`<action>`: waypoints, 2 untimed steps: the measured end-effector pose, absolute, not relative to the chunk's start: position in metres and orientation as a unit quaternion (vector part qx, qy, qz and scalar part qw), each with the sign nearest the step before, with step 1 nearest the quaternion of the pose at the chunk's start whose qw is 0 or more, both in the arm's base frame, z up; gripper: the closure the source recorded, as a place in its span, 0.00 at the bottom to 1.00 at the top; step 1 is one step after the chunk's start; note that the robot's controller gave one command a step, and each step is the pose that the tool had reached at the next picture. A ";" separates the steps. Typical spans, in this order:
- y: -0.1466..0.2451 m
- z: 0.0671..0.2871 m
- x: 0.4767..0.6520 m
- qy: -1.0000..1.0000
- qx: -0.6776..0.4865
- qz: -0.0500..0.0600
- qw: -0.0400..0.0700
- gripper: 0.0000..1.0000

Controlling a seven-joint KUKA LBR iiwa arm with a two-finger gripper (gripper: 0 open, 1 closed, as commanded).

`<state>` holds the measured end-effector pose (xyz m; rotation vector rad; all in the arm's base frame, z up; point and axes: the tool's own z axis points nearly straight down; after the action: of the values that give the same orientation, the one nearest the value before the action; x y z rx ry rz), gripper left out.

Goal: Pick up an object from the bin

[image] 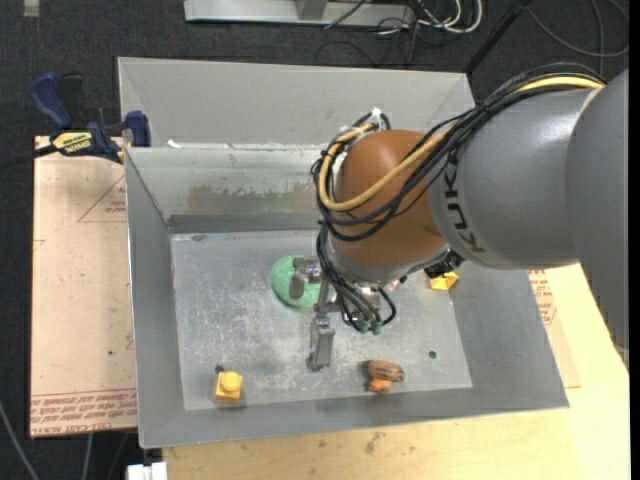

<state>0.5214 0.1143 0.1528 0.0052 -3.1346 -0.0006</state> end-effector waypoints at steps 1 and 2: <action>0.114 0.157 0.523 -1.000 0.000 -0.001 0.000 0.00; 0.104 0.157 0.571 -1.000 -0.001 -0.001 -0.001 0.00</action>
Offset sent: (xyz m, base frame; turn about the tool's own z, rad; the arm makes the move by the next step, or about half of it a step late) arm 0.1067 -0.0238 0.0031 0.0100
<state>0.5706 0.1045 0.1571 -0.0037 -3.1430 -0.0033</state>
